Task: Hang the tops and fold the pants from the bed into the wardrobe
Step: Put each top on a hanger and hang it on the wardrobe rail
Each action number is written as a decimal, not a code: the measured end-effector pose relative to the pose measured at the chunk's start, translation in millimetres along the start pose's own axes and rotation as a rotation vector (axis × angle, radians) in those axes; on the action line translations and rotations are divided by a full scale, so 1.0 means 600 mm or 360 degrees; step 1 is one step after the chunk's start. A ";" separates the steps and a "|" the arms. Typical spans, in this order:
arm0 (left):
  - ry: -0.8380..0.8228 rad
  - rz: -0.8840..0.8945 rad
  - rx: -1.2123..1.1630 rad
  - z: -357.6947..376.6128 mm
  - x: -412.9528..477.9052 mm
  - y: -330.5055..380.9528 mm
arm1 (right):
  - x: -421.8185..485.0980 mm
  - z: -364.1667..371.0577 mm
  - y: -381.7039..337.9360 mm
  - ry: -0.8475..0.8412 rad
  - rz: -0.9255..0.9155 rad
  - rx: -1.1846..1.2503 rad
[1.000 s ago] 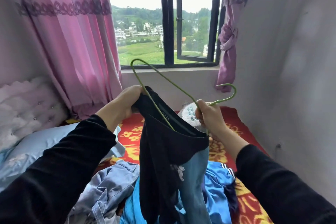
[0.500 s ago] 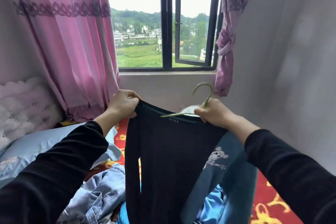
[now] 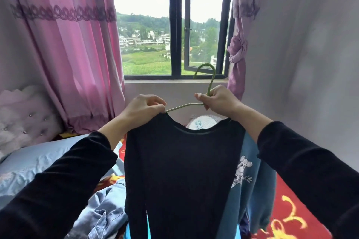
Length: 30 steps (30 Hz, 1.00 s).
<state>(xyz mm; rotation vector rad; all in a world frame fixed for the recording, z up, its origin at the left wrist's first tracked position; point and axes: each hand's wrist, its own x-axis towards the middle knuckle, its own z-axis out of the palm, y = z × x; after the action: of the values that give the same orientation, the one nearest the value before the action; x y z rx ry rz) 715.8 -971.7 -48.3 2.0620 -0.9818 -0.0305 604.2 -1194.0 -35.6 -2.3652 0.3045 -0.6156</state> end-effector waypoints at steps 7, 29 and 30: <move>0.0247 0.0192 0.0286 0.033 0.003 -0.027 | -0.006 -0.014 -0.036 0.0018 -0.0156 0.0029; 0.0513 0.0299 0.0391 -0.041 -0.011 -0.049 | -0.022 0.021 -0.054 0.0172 -0.0381 -0.0294; 0.0516 0.0292 0.0396 -0.039 -0.014 -0.050 | -0.023 0.029 -0.069 0.0179 -0.0360 -0.0261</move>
<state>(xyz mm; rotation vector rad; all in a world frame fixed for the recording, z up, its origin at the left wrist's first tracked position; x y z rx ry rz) 737.1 -939.8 -56.6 2.1012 -1.0032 0.5295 603.4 -1148.6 -24.7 -2.5485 0.1414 -0.8617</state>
